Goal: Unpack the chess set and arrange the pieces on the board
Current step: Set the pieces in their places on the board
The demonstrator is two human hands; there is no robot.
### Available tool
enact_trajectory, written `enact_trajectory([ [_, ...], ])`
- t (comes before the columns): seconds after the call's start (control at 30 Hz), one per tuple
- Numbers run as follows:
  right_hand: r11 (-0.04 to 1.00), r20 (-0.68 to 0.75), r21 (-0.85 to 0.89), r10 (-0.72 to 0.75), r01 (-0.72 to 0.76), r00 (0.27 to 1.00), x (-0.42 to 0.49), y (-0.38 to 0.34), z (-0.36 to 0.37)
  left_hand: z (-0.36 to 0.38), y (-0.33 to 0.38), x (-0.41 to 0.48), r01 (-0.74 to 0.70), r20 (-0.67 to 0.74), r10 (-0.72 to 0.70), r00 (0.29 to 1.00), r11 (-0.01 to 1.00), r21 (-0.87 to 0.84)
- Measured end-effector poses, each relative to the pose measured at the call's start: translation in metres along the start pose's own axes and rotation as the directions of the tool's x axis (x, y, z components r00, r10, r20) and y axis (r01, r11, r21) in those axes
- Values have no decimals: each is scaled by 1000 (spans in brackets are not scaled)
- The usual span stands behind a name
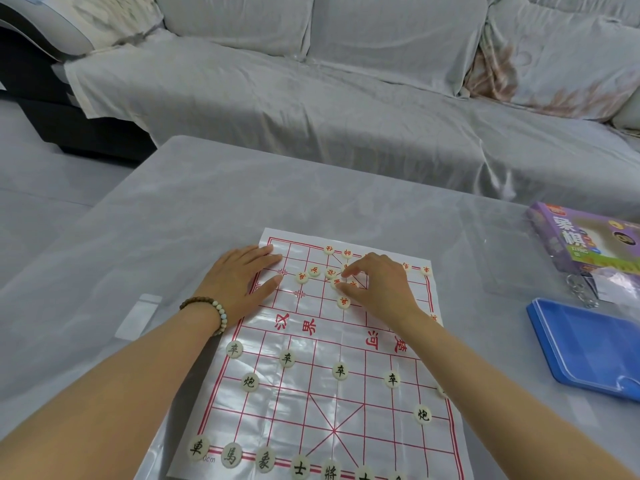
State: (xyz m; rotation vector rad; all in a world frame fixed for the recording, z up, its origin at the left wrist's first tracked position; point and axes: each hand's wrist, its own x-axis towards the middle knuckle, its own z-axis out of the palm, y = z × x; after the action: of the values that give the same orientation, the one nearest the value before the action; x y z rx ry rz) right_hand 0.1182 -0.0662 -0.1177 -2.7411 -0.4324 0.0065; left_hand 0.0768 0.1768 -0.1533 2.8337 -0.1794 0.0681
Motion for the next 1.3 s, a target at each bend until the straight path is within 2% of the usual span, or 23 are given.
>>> enact_trajectory([
  [0.3,992,-2,-125,-8,8,1000,4,-6,4,0,-1,1,9,16,-9,1000,1000,-14],
  [0.5,999,-128,18,-43,46,991,38,-21,-4,0,-1,1,8,14,-8,1000,1000,-24],
  [0.67,997,-77,-31,-79,77,994,74,-37,9,0,-2,2,0,12,0,1000,1000,-31],
  [0.87,997,56,-57,-57,60,997,87,-33,22,3,-5,3,-6,5,6,1000,999,-36],
  [1.13,998,15,-30,-53,53,998,84,-31,23,4,-6,4,20,48,-20,999,1000,-2],
  [1.3,997,54,-42,-65,67,996,86,-29,22,7,-8,6,31,84,-32,996,999,21],
])
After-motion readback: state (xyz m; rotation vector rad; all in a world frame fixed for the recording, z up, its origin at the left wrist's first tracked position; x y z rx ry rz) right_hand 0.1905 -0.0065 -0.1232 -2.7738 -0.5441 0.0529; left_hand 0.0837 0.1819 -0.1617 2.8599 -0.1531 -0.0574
